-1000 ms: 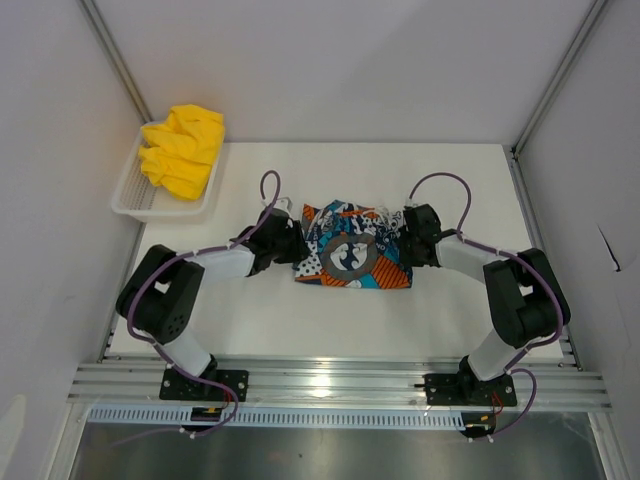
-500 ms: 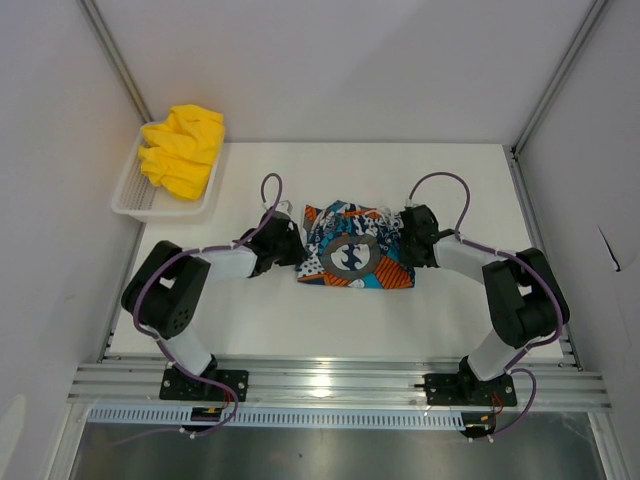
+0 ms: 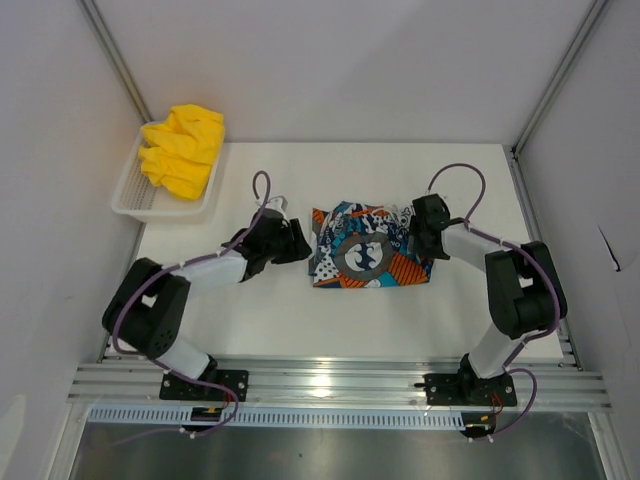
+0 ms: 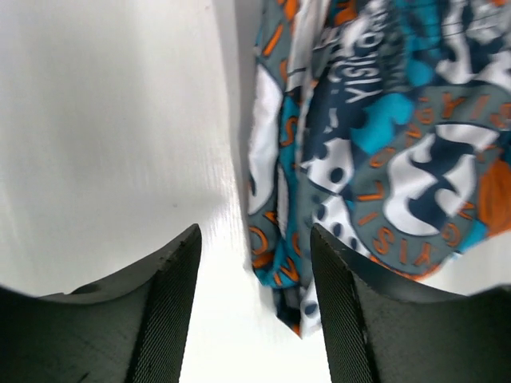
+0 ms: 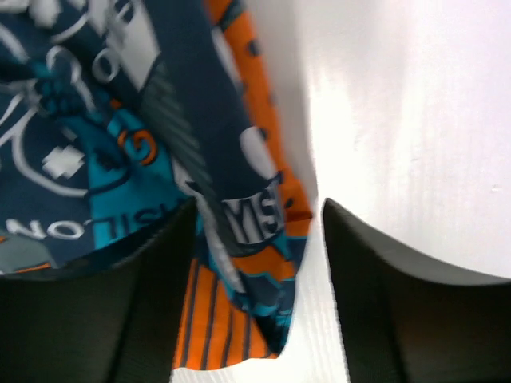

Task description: Fold and stack the shorts

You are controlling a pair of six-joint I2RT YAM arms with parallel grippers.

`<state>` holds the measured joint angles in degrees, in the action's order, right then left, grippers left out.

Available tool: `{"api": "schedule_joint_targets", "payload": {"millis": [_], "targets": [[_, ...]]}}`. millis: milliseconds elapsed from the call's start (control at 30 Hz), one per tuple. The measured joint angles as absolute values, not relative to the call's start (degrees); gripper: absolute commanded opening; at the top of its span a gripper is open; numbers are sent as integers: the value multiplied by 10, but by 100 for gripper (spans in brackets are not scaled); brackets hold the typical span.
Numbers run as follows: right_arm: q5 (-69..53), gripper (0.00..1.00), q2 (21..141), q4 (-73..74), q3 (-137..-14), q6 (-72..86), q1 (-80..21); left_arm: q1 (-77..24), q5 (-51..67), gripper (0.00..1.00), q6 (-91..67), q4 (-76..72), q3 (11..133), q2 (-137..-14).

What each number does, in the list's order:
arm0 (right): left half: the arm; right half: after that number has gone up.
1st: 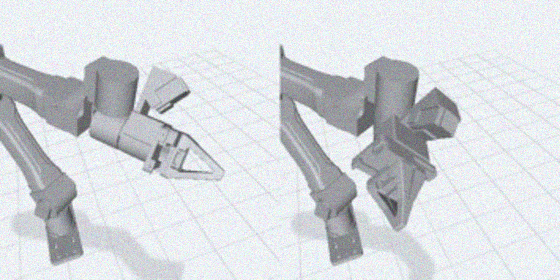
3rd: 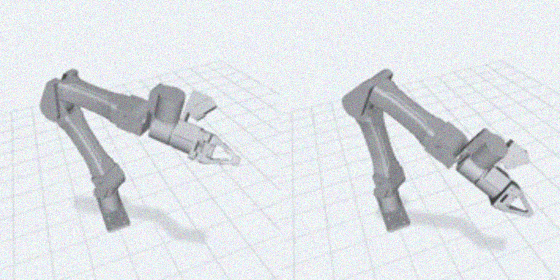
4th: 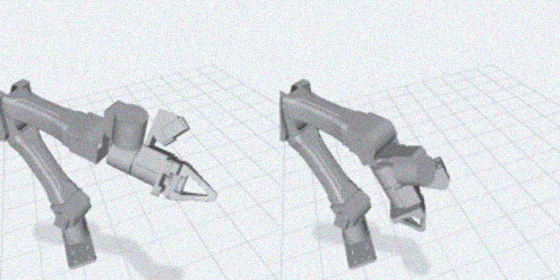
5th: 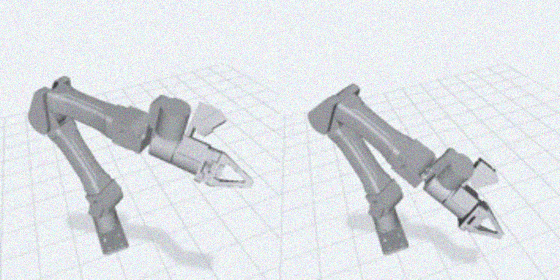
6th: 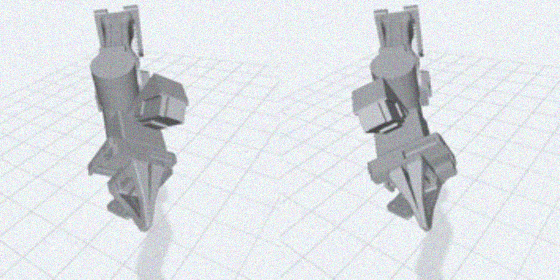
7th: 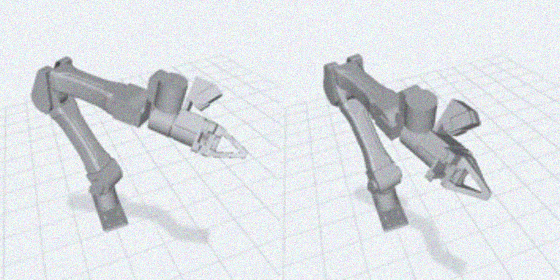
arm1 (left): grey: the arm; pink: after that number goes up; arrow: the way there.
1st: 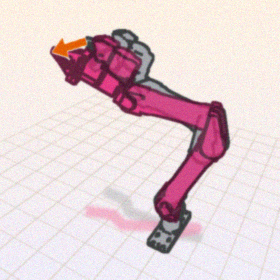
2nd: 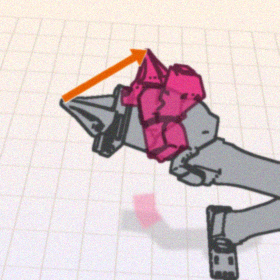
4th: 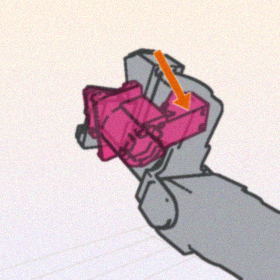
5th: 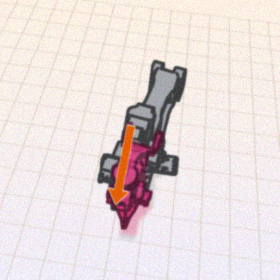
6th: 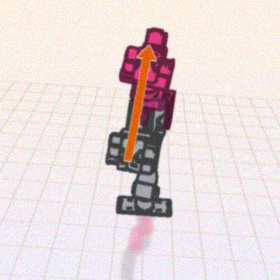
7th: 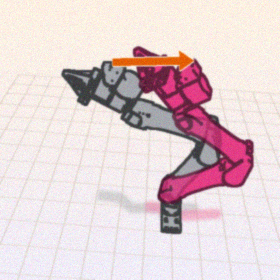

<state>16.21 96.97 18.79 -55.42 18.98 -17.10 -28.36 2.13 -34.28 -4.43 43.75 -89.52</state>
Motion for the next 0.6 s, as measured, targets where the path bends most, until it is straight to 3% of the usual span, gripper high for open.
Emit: {"api": "schedule_joint_targets", "payload": {"millis": [300, 467, 600], "targets": [[180, 75, 895, 201, -571, 190, -175, -284, 13, 62, -343, 34, 430, -722], [174, 78, 839, 182, -579, 190, -259, -284, 11, 61, -343, 65, 408, -678], [171, 78, 874, 174, -599, 199, -332, -285, 10, 61, -341, 86, 390, -665]]}}
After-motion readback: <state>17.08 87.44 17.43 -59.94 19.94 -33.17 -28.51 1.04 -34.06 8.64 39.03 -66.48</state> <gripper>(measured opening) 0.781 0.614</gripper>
